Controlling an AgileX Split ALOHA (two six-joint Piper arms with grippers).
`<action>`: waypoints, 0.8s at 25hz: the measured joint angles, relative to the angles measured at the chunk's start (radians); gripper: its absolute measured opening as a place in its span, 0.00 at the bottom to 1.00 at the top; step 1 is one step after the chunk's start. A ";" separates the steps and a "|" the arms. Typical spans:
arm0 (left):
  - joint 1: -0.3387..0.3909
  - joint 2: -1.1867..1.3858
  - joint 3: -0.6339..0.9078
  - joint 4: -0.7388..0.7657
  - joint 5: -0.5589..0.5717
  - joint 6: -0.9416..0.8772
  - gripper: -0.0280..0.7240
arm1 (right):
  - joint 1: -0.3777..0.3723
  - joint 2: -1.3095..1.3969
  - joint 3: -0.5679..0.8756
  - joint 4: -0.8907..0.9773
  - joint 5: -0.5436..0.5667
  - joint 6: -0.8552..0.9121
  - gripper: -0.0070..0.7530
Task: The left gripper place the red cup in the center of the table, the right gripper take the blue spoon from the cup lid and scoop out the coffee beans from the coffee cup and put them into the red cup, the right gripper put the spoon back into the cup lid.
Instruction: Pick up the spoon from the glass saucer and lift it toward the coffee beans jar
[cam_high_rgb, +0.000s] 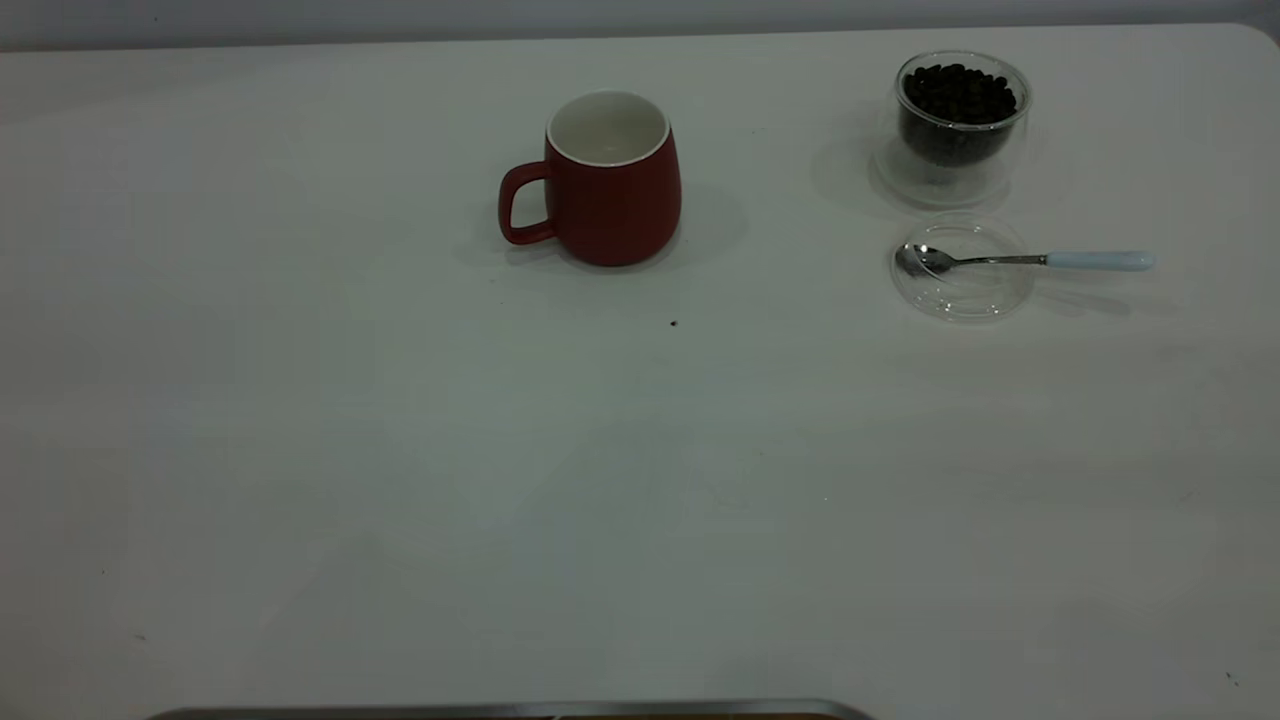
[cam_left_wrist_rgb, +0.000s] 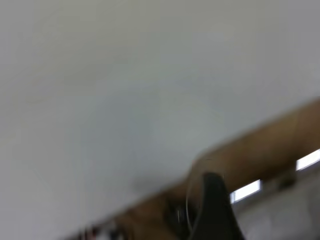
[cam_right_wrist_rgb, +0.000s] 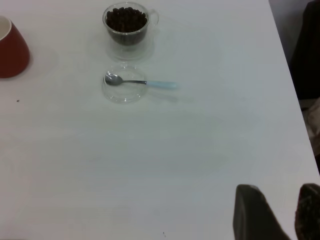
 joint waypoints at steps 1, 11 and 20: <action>0.000 -0.010 0.053 0.000 -0.002 -0.002 0.82 | 0.000 0.000 0.000 0.000 0.000 0.000 0.32; -0.002 -0.048 0.276 -0.010 -0.050 -0.004 0.82 | 0.000 0.000 0.000 0.000 0.000 0.000 0.32; 0.157 -0.080 0.276 -0.030 -0.053 -0.004 0.82 | 0.000 0.000 0.000 0.000 0.000 0.000 0.32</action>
